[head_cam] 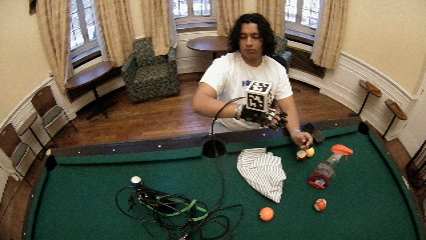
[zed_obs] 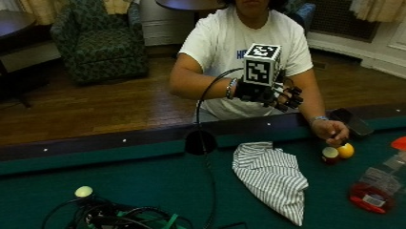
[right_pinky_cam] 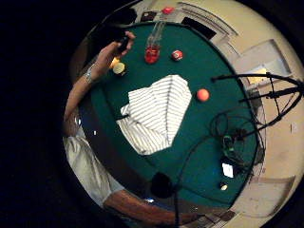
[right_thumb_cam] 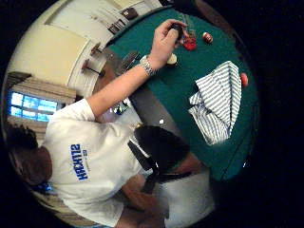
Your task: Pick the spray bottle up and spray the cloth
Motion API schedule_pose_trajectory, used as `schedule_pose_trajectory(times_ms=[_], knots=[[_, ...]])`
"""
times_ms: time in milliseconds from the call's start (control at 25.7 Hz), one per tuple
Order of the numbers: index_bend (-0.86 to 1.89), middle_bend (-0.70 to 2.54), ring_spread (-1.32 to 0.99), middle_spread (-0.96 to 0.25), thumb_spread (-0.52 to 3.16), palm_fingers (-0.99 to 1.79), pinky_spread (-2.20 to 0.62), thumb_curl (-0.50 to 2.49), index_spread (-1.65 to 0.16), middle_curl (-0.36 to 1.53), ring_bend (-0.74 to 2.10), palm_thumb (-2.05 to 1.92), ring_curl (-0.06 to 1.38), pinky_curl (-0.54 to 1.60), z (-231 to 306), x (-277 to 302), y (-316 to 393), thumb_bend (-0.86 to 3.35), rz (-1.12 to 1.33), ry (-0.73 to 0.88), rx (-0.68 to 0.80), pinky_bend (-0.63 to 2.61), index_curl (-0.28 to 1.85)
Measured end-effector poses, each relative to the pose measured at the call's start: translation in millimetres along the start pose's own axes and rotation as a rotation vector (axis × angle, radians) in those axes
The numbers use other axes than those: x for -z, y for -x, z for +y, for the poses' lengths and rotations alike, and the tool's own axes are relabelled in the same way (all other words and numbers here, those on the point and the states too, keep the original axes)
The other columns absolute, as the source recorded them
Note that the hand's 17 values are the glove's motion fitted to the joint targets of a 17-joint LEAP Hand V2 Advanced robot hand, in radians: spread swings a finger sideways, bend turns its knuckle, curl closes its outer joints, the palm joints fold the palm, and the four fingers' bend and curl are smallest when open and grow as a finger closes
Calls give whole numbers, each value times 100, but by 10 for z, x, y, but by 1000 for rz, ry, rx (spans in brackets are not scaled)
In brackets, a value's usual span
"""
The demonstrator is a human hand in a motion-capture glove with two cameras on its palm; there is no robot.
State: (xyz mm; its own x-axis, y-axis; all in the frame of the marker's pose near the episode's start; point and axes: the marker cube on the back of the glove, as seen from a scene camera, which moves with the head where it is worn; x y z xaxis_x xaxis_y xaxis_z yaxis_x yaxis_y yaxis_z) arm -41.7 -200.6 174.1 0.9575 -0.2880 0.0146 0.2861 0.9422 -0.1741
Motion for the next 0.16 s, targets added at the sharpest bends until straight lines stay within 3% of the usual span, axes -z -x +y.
schedule_pose_trajectory(times_ms=[156], knots=[[16,19,-17,-18,98,39,20,36,-45,37,32,33,32,34,75,23,43,-3,26,1,19,28,27]])
